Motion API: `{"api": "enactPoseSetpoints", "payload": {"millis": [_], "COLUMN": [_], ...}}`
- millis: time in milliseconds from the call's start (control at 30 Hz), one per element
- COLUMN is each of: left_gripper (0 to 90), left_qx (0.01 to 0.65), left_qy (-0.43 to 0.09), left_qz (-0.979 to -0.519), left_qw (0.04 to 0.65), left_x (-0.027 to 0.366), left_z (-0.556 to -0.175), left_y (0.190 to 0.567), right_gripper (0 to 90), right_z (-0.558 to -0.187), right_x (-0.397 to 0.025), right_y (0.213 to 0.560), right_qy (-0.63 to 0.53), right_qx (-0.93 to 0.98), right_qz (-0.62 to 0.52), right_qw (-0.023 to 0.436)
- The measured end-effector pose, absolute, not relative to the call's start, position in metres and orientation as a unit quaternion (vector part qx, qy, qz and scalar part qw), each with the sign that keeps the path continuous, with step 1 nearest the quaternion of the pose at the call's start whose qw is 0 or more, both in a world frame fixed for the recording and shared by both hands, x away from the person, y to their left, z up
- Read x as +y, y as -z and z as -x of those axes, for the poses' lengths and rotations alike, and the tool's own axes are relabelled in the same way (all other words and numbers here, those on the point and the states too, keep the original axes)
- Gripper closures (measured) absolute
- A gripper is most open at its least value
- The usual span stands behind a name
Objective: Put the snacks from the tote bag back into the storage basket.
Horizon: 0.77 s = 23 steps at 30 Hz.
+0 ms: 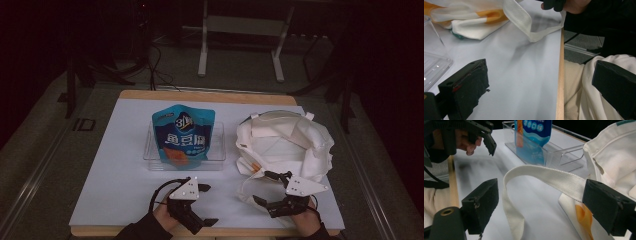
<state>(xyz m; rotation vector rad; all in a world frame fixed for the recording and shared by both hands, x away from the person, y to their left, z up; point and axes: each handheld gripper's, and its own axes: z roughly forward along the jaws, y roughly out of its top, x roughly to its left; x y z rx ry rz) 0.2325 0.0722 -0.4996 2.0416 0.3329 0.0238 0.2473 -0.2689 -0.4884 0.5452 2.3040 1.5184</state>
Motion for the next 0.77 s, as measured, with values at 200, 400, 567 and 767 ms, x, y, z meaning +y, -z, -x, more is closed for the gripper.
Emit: {"api": "enactPoseSetpoints", "payload": {"millis": [200, 400, 567, 767], "left_gripper": [0.9, 0.9, 0.9, 0.9], "left_qx": [0.141, 0.143, 0.144, 0.146], "left_qy": [-0.011, -0.011, -0.01, -0.011], "left_qz": [-0.848, -0.847, -0.847, -0.847], "left_qw": [0.512, 0.513, 0.512, 0.511], "left_x": [0.0731, 0.0737, 0.0738, 0.0743], "left_z": [-0.2328, -0.233, -0.2335, -0.234], "left_y": [0.4995, 0.5, 0.5007, 0.501], "right_gripper": [13.9, 13.9, 14.0, 14.0], "right_z": [-0.2479, -0.248, -0.248, -0.2483], "right_x": [-0.2689, -0.2679, -0.2681, -0.268], "right_y": [0.4892, 0.4899, 0.4901, 0.4903], "right_qy": [-0.529, -0.529, -0.531, -0.531], "right_qx": [0.811, 0.812, 0.812, 0.813], "right_qz": [-0.189, -0.186, -0.183, -0.181], "right_qw": [0.165, 0.16, 0.158, 0.158]}}
